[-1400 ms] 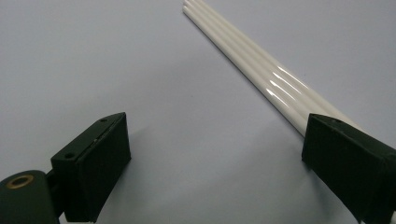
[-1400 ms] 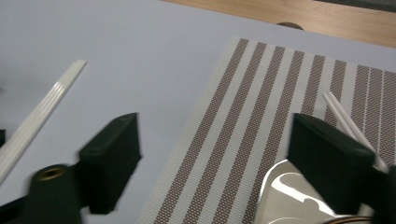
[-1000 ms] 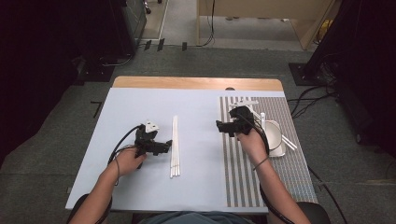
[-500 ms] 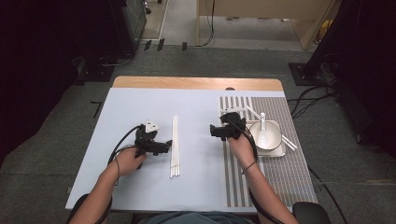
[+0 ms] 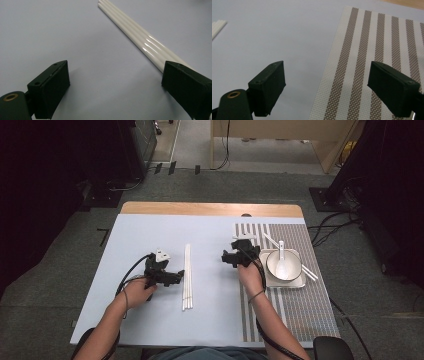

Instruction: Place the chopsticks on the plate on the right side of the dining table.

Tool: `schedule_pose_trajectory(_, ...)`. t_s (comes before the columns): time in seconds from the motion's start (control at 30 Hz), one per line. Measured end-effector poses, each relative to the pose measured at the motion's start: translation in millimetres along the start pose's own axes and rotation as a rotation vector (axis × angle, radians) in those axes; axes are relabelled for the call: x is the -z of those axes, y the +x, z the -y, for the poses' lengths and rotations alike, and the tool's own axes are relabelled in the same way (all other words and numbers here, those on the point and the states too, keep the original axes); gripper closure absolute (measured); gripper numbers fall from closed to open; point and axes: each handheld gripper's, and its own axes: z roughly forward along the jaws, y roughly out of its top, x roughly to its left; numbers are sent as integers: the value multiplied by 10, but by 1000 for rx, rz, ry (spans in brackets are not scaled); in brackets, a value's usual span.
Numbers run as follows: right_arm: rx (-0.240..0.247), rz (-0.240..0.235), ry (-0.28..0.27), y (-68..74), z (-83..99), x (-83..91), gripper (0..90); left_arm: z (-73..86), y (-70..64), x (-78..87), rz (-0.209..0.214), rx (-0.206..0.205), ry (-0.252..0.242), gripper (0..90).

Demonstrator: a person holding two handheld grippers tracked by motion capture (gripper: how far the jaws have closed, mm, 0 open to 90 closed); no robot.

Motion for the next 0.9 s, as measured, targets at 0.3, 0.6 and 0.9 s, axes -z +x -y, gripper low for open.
schedule_pose_trajectory(0.3, -62, 66, -19, -71, -113, -135, 141, 0, -1, 0, 0, 0, 0, 78)
schedule_pose_trajectory(0.6, -115, 147, -26, -199, -259, -272, 140, 0, -1, 0, 0, 0, 0, 78)
schedule_pose_trajectory(0.9, -158, 165, -28, -373, -422, -436, 139, -1, -1, 0, 0, 0, 2, 77)
